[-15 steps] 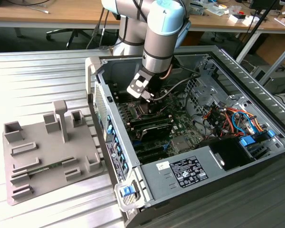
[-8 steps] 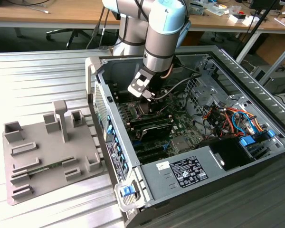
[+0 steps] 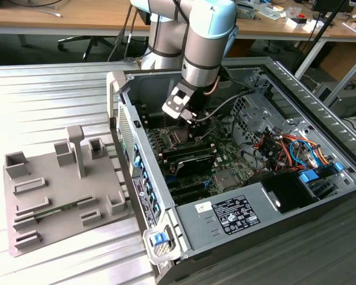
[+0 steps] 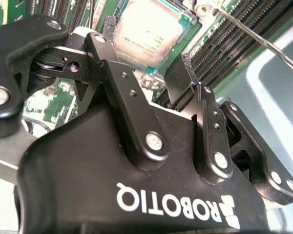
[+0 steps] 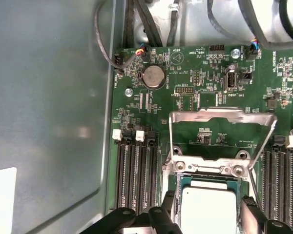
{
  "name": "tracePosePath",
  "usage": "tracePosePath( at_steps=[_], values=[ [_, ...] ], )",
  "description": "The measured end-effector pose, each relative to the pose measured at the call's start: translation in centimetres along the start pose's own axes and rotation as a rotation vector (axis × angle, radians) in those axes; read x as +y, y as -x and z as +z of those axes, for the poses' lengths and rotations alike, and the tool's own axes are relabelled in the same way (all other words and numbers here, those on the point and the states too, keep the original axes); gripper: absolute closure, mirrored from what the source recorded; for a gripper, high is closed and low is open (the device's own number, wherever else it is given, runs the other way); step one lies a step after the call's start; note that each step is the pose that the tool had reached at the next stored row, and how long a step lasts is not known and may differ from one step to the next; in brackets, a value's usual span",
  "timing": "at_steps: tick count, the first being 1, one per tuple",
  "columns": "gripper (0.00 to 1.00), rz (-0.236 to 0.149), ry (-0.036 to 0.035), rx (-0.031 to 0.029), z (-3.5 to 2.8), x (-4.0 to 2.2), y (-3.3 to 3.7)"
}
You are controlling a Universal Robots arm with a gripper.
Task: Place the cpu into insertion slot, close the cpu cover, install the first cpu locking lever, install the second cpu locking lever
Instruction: 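Place the cpu into insertion slot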
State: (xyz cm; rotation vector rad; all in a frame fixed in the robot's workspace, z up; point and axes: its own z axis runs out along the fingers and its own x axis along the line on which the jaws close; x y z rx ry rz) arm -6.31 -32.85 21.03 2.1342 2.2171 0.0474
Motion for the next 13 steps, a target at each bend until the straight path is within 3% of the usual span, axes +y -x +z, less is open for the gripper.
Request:
tracePosePath(
  at_steps=[2,4,6,13],
  values=[
    [0.38,0.0,0.0001,-0.0017,-0.21,0.02,-0.01],
    [0.38,-0.001,-0.0002,-0.0085,-0.26,0.0,0.0],
    [0.4,-0.001,-0.0002,-0.0109,-0.27,-0.03,-0.07],
    [0.83,-0.001,0.0002,-0.0135,-0.3,-0.5,-0.12]
  ],
)
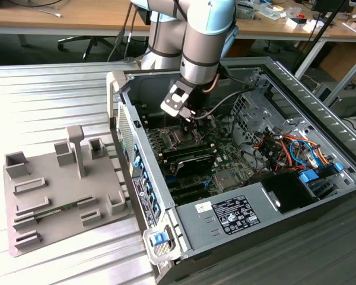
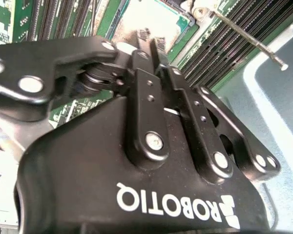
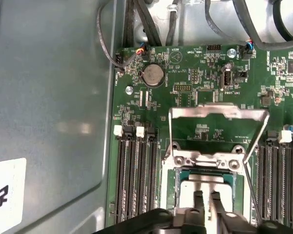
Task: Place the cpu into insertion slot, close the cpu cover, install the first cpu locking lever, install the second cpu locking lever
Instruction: 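Place the cpu into insertion slot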
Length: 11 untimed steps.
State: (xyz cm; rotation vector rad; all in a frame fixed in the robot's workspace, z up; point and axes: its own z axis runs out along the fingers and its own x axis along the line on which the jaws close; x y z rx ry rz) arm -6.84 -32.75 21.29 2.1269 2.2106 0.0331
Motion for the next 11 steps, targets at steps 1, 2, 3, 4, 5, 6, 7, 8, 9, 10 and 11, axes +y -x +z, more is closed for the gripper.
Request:
tracePosePath(
  at_steps=[1,2,3,4,5,6,7,8,9,10,11],
  values=[
    [0.83,0.0,0.0004,-0.0001,-0.01,-0.17,-0.01],
    [0.89,0.0,0.0007,0.0,-0.01,-0.24,0.01],
    [0.89,0.0,0.0007,-0.0001,-0.01,-0.24,0.08],
    [0.89,0.0,0.0007,-0.0002,0.0,-0.25,0.26],
    [0.89,0.0,0.0006,-0.0001,0.04,-0.27,0.6],
    [0.89,0.0,0.0007,-0.0001,0.06,-0.28,0.73],
    [0.89,0.0,0.0007,-0.0002,0.1,-0.29,0.96],
    [0.89,0.0,0.0009,0.0,0.12,-0.29,1.0],
    [0.89,0.0,0.0006,-0.0002,0.13,-0.3,1.0],
    [0.89,0.0,0.0007,-0.0001,0.15,-0.3,1.01],
    [0.89,0.0,0.0007,-0.0001,0.19,-0.3,1.01]
  ],
)
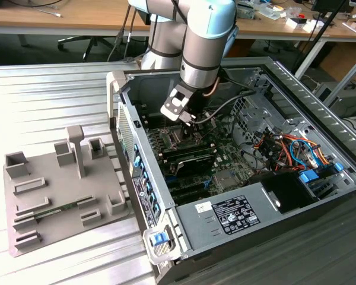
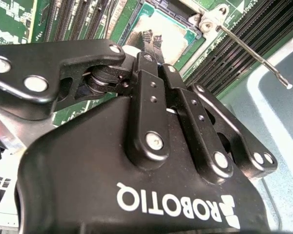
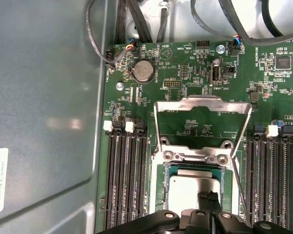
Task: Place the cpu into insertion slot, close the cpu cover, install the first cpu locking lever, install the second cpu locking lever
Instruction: 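Place the cpu into insertion slot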
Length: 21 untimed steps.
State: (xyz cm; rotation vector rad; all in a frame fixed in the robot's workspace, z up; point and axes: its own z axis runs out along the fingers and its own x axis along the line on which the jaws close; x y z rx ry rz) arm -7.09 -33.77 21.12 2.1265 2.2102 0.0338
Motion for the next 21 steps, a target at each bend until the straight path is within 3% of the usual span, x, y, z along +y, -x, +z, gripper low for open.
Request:
tracePosePath(
  at_steps=[21],
  values=[
    [0.89,0.0,0.0,-0.0001,0.56,-0.03,-0.02]
  ],
)
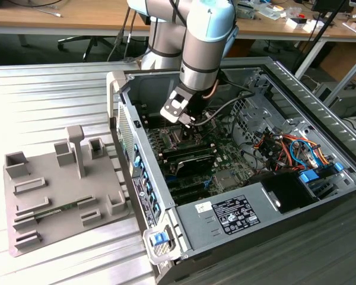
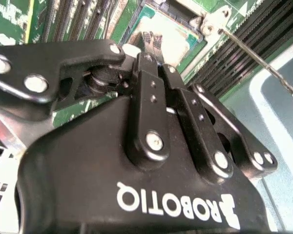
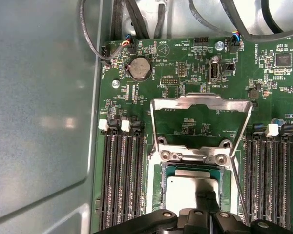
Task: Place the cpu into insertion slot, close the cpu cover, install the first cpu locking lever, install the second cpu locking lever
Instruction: 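Place the cpu into insertion slot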
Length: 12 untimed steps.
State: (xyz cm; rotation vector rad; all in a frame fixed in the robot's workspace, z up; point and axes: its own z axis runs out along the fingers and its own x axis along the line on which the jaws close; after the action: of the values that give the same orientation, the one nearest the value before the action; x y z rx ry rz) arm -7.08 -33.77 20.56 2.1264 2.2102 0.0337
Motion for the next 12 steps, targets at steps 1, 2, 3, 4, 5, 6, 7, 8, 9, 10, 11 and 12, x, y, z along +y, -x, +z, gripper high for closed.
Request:
tracePosePath(
  at_steps=[1,2,3,4,5,6,7,8,9,10,11,12],
  values=[
    [0.89,0.0,-0.0002,-0.0002,0.01,0.0,0.0],
    [0.89,0.0,-0.0002,-0.0001,0.02,0.0,0.0],
    [0.89,0.0,-0.0001,-0.0001,0.02,-0.01,0.0],
    [0.89,0.0,0.0007,0.001,-0.09,0.02,-0.01],
    [0.89,0.0,0.0001,0.0001,-0.39,0.04,0.01],
    [0.89,0.0,0.0001,0.0001,-0.53,0.19,0.02],
    [0.89,0.0,-0.0006,0.0,-0.52,0.76,0.05],
    [0.89,0.0,-0.0011,0.0,-0.5,1.1,0.06],
    [0.89,0.0,-0.0016,-0.0002,-0.57,1.6,0.09],
    [0.89,0.0,-0.0017,-0.0001,-0.92,1.76,0.11],
    [0.89,0.0,-0.0016,0.0,-1.38,1.82,0.12],
    [0.89,0.0,-0.0015,0.0,-2.39,1.92,0.16]
  ],
)
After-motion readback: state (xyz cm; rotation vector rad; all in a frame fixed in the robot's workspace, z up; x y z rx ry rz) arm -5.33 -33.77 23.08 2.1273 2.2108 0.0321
